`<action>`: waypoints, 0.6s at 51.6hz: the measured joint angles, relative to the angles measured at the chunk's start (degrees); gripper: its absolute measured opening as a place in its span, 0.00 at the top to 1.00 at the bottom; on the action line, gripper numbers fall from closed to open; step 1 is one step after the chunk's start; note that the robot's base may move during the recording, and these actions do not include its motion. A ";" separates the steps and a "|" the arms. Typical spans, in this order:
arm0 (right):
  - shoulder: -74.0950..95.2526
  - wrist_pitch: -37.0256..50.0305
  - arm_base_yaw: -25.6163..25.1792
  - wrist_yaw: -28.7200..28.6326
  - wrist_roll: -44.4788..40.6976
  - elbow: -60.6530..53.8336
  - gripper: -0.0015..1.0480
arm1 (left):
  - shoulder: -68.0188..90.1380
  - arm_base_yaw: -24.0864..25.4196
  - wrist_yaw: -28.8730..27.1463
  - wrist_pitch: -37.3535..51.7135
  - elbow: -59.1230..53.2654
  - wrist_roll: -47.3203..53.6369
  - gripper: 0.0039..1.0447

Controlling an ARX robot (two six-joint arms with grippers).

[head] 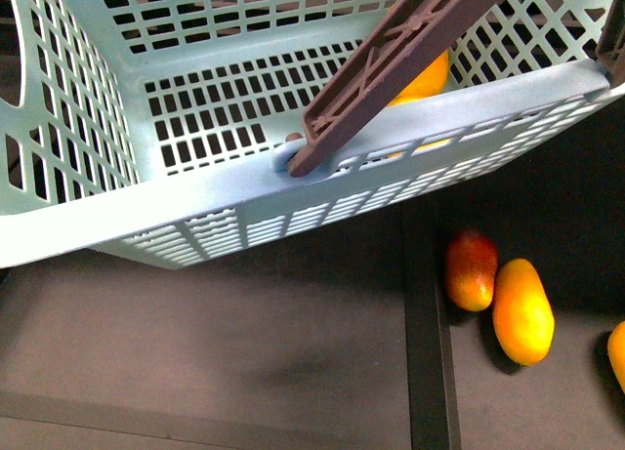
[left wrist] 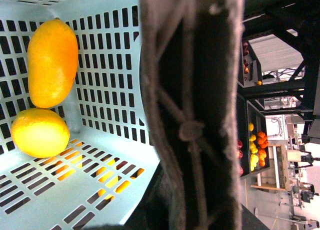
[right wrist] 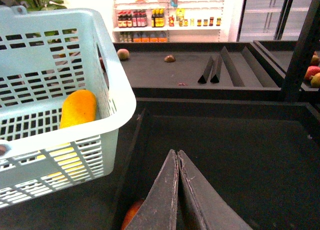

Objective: Pick lemon and mango into basket

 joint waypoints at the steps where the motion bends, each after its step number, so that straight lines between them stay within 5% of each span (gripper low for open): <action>1: -0.24 -0.24 0.00 0.02 0.00 0.00 0.98 | 0.00 0.00 0.00 0.00 0.00 0.00 0.95; 8: -8.26 -9.84 0.00 0.02 0.00 0.02 0.98 | 0.00 0.00 0.00 0.00 0.00 0.00 0.95; 31: -10.34 -10.62 0.00 0.00 -0.04 0.02 0.94 | 0.00 0.07 -0.02 0.00 0.00 -0.07 0.95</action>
